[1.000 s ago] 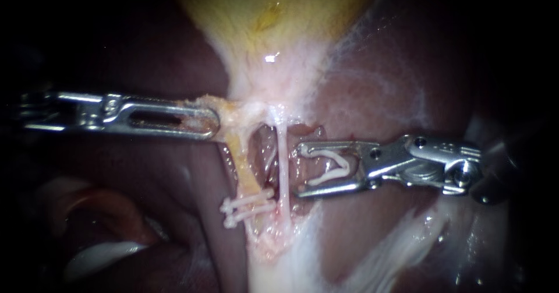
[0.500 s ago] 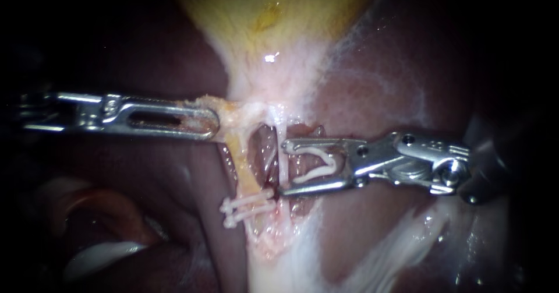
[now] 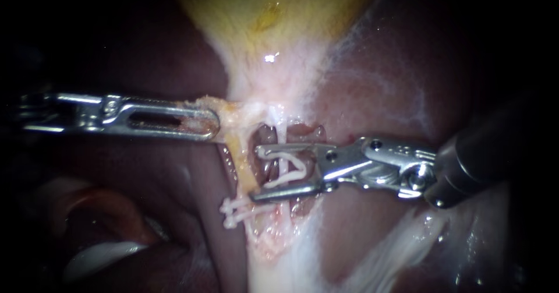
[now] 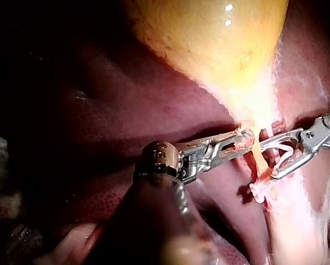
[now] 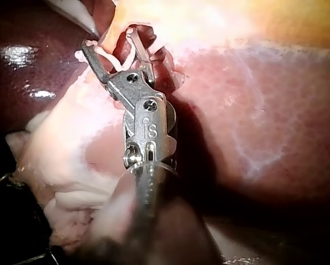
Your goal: Clipping third clip left tube
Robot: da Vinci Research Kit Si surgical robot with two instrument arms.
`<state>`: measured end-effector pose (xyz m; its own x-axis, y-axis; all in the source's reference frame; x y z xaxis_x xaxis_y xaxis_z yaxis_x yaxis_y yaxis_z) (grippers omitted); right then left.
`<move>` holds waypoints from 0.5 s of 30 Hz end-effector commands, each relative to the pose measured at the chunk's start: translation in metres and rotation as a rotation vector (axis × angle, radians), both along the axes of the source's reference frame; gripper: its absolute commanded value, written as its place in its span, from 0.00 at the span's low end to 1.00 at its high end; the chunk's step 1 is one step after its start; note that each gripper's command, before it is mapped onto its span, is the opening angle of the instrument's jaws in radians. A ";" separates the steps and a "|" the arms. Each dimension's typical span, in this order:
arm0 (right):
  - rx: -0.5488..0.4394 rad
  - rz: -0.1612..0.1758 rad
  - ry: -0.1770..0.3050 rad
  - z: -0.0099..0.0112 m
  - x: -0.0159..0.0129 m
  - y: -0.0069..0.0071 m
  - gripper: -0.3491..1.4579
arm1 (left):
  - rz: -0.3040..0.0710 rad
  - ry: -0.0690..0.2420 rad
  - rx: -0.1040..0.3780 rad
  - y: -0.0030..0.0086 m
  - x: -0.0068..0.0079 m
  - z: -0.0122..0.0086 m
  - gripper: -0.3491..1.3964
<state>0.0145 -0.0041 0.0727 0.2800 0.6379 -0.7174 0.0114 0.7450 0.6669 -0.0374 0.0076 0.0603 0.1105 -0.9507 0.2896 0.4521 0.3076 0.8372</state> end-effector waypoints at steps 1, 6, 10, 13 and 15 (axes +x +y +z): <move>0.009 -0.004 0.007 0.0000 0.0004 -0.0001 0.47 | 0.000 0.001 0.000 0.0000 0.0000 0.0000 0.00; 0.043 0.002 0.042 -0.0001 0.0012 -0.0002 0.47 | 0.000 0.001 0.000 0.0000 0.0000 0.0000 0.00; 0.071 0.003 0.070 -0.0003 0.0018 -0.0001 0.47 | 0.000 0.001 0.000 0.0000 -0.0001 0.0001 0.00; 0.096 0.001 0.085 -0.0004 0.0022 -0.0001 0.47 | -0.001 0.001 0.000 0.0001 -0.0001 0.0001 0.00; 0.107 -0.008 0.093 -0.0003 0.0026 -0.0001 0.47 | -0.001 0.001 0.000 0.0001 -0.0002 0.0001 0.00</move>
